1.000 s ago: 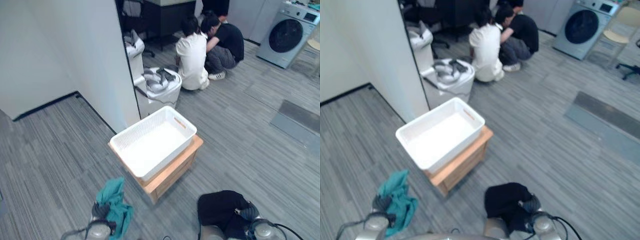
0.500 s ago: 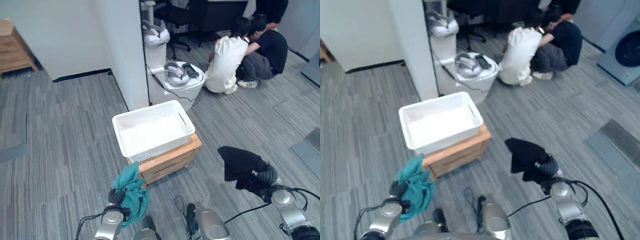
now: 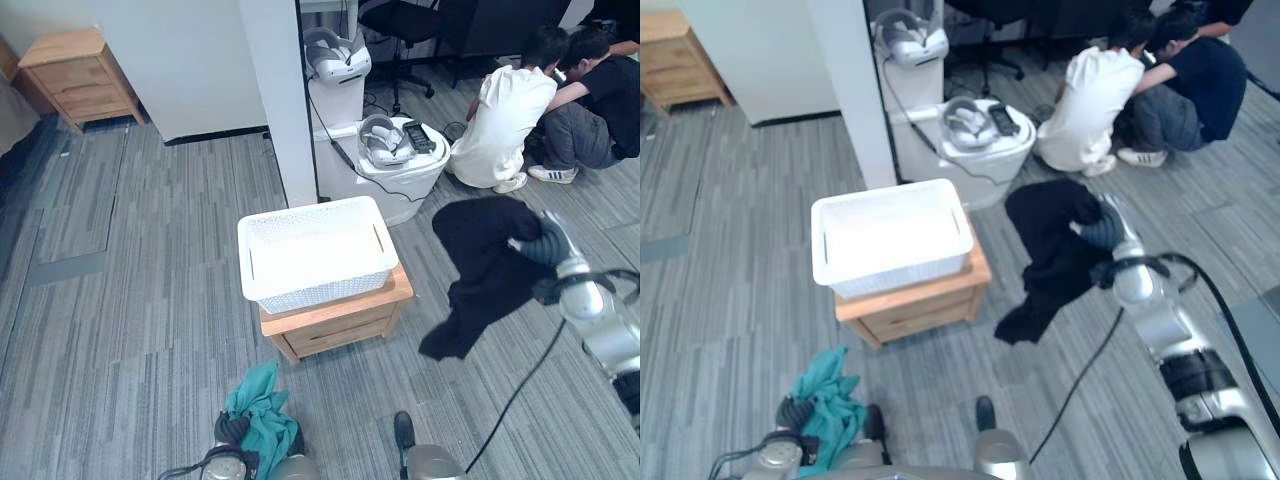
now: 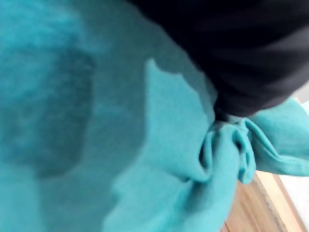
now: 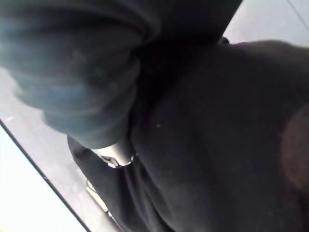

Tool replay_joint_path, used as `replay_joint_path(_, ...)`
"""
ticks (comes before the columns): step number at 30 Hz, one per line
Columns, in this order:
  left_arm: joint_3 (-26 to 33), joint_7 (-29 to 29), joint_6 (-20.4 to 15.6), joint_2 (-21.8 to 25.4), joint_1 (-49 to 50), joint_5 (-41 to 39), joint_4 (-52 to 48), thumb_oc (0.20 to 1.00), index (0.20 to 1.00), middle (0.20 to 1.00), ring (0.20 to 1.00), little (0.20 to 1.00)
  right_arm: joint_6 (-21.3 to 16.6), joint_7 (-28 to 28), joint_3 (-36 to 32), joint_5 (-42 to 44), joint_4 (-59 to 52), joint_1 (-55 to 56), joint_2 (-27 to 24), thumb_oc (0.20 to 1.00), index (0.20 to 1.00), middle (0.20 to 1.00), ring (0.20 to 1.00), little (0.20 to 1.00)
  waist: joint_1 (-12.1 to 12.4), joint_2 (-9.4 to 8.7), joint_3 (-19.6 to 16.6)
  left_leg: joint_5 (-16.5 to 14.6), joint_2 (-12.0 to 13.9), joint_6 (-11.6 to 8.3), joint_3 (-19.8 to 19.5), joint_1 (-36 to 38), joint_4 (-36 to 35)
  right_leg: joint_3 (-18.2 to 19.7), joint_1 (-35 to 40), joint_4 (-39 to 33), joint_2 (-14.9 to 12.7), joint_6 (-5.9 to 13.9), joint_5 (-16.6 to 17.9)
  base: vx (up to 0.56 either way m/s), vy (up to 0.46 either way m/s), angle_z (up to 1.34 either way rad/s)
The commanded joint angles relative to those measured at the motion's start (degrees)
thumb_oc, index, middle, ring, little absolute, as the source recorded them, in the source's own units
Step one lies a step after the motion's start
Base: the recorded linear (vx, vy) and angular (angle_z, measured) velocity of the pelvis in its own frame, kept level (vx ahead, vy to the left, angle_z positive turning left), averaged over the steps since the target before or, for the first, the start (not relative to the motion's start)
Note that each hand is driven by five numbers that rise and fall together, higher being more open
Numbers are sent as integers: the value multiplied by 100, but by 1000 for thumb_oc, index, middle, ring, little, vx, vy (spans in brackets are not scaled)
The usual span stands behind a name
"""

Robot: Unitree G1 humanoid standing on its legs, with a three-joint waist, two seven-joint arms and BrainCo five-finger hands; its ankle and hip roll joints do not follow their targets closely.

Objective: Tidy up the quilt and then pick up the clothes from the bed and put them into the laundry hamper.

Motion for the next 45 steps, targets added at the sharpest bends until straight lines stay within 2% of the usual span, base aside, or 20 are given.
replay_joint_path(1, -269, 87, -300, 388, -431, -266, -258, 200, 200, 200, 200, 200, -357, -82, 149, 162, -227, -1176, -123, 200, 200, 200, 200, 200, 202, -249, 138, -736, 181, -320, -63, -164, 2102, -370, -64, 245, -233, -37, -696, 52, -134, 23)
replay_joint_path(2, -304, 112, -287, 370, -488, -273, -269, 200, 200, 200, 200, 200, -339, -99, 237, 158, -212, -1296, -85, 200, 200, 200, 200, 200, 240, -265, 211, -641, 188, -305, -18, -380, 2275, -461, 30, 200, -251, -67, -720, 84, -70, 39)
replay_joint_path(3, -339, 119, -294, 337, -517, -294, -270, 200, 200, 200, 200, 200, -306, -92, 367, 134, -187, -1486, 7, 200, 200, 200, 200, 200, 287, -279, 211, -741, 119, -269, 130, -562, 2101, -532, 96, 161, -273, -70, -741, 148, 20, 44)
replay_joint_path(4, -344, 118, -292, 312, -513, -317, -287, 200, 200, 200, 200, 200, -272, -85, 480, 109, -142, -1655, 64, 200, 200, 200, 200, 200, 310, -275, 174, -848, 17, -239, 194, -631, 1839, -520, 132, 117, -283, -50, -753, 266, 163, 56)
replay_joint_path(5, -395, 107, -310, 304, -492, -302, -374, 200, 200, 200, 200, 200, -266, -86, 685, 38, -34, -1961, 178, 200, 200, 200, 200, 200, 383, -191, 94, -715, -107, -221, 327, -713, 1144, -555, 185, 30, -282, 26, -804, 214, 160, 43)
replay_joint_path(9, -492, 108, -296, 284, -405, -297, -254, 200, 200, 200, 200, 200, -218, -139, 990, -191, 167, -2503, 297, 200, 200, 200, 200, 200, 393, -99, -68, -590, -182, -122, 423, -385, 384, -607, 281, 130, -299, 142, -978, 225, 235, 12)
replay_joint_path(12, -562, 98, -283, 399, -544, -271, -191, 200, 200, 200, 200, 200, -185, -223, 1205, -320, 332, -3001, 470, 200, 200, 200, 200, 200, 388, -178, -43, -628, -293, 27, 507, -104, 99, -546, -61, 1145, -332, 257, -1029, 144, 209, 1)
replay_joint_path(15, -599, 192, -294, 557, -702, -195, -97, 200, 200, 200, 200, 200, -141, -331, 1367, -312, 561, -3553, 825, 200, 200, 200, 200, 200, 428, -250, 127, -697, -255, 115, 700, 78, -30, -677, -733, 2078, -409, 462, -666, 68, 136, -29)
replay_joint_path(17, -614, 183, -297, 564, -743, -174, -37, 200, 200, 200, 200, 200, -136, -336, 1392, -296, 632, -3619, 895, 200, 200, 200, 200, 200, 438, -280, 136, -738, -262, 106, 704, 112, -34, -718, -780, 1962, -444, 449, -616, 130, 43, -32)
replay_joint_path(19, -611, 162, -281, 579, -905, -233, 108, 200, 200, 200, 200, 200, -87, -306, 1438, -313, 655, -3743, 910, 200, 200, 200, 200, 200, 412, -286, 129, -817, -335, 80, 530, 141, -34, -631, -891, 1155, -350, 354, -605, 205, -19, -6)
replay_joint_path(21, -619, 203, -272, 585, -942, -213, 174, 200, 200, 200, 200, 200, -98, -318, 1483, -337, 727, -3727, 910, 200, 200, 200, 200, 200, 389, -288, 142, -857, -349, 75, 484, 151, -34, -633, -873, 890, -340, 342, -579, 111, -35, 21)
replay_joint_path(23, -630, 212, -306, 609, -912, -212, 135, 200, 200, 200, 200, 200, -89, -264, 1607, -375, 808, -3940, 1176, 200, 200, 200, 200, 200, 517, -356, 173, -867, -410, 69, 433, 162, -34, -703, -769, 546, -453, 378, -394, 94, -52, 64)
replay_joint_path(27, -606, 219, -336, 562, -896, -211, 83, 200, 200, 200, 200, 200, -95, -184, 1742, -479, 905, -4028, 1458, 200, 200, 200, 200, 200, 587, -302, 200, -886, -457, 72, 405, 118, -34, -733, -726, 325, -486, 383, -278, 65, -18, 27)
replay_joint_path(34, -750, 242, -422, 450, -884, -244, -80, 200, 200, 200, 200, 200, -104, -85, 1985, -642, 1188, -4084, 2228, 200, 200, 200, 200, 200, 696, -8, 269, -752, -447, 10, 289, -246, -34, -850, -814, 49, -492, 396, -155, 10, -10, 1)
replay_joint_path(35, -802, 284, -448, 436, -924, -271, -146, 200, 200, 200, 200, 200, -66, -53, 2079, -742, 1392, -4053, 2378, 1000, 1000, 1000, 1000, 1000, 717, 57, 318, -703, -434, -17, 262, -360, -34, -890, -868, 31, -487, 388, -146, -20, -23, 11)
replay_joint_path(37, -822, 307, -470, 432, -948, -261, -226, 200, 200, 200, 200, 200, -24, -34, 2150, -852, 1555, -4026, 2381, 1000, 1000, 1000, 1000, 1000, 725, 84, 339, -680, -423, -32, 243, -410, -34, -906, -889, 19, -486, 384, -150, -6, -29, 23)
replay_joint_path(38, -845, 313, -528, 464, -975, -334, -450, 200, 200, 200, 200, 200, 181, -103, 2341, -1562, 2151, -4080, 2160, 1000, 1000, 1000, 1000, 1000, 736, 113, 330, -663, -374, -79, 227, -475, -34, -953, -897, 5, -478, 385, -193, 15, -24, 24)
replay_joint_path(39, -845, 313, -525, 461, -974, -336, -454, 200, 200, 200, 200, 200, 176, -112, 2345, -1570, 2164, -4085, 2166, 1000, 1000, 1000, 1000, 1000, 732, 118, 332, -664, -372, -80, 224, -474, -34, -956, -894, 5, -476, 384, -195, 33, -28, 25)
replay_joint_path(41, -848, 338, -608, 518, -982, -461, -844, 200, 200, 200, 200, 200, 444, -364, 2530, -2502, 2802, -4122, 1753, 1000, 1000, 1000, 1000, 1000, 715, 123, 332, -678, -340, -93, 222, -401, -34, -961, -786, 5, -455, 394, -241, 27, -2, 23)
replay_joint_path(45, -882, 374, -656, 599, -1025, -406, -1449, 200, 200, 200, 200, 200, 672, -561, 2533, -3285, 3158, -3638, 1575, 1000, 1000, 1000, 1000, 1000, 659, 132, 306, -673, -309, -96, 237, -359, -34, -922, -735, 5, -443, 399, -238, -11, -1, 8)
